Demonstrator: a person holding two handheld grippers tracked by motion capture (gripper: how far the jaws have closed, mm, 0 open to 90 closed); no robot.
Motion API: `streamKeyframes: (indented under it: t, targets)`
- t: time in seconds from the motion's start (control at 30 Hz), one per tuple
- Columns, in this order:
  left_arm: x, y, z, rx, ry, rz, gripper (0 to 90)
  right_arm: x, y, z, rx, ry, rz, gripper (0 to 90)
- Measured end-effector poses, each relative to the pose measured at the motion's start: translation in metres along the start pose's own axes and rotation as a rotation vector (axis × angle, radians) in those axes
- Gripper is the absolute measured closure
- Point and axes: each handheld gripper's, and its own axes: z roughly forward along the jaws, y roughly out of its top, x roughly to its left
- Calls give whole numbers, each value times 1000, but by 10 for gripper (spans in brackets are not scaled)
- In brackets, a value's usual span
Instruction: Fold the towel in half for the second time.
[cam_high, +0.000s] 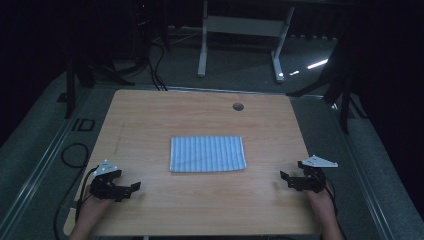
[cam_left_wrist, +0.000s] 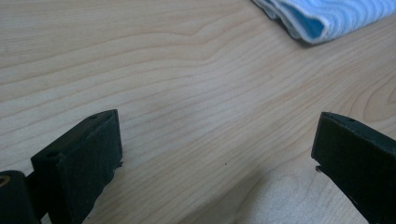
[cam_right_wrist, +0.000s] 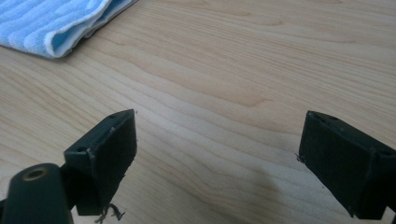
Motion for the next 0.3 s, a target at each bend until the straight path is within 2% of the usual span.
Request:
streamKeyframes:
  t: [0.13, 0.3]
  targets:
    - [-1, 0, 0, -1, 1, 10, 16, 0, 0, 0, 0, -5, 4, 111]
    - [1, -1, -2, -13, -8, -12, 17, -1, -1, 0, -1, -10, 3, 111]
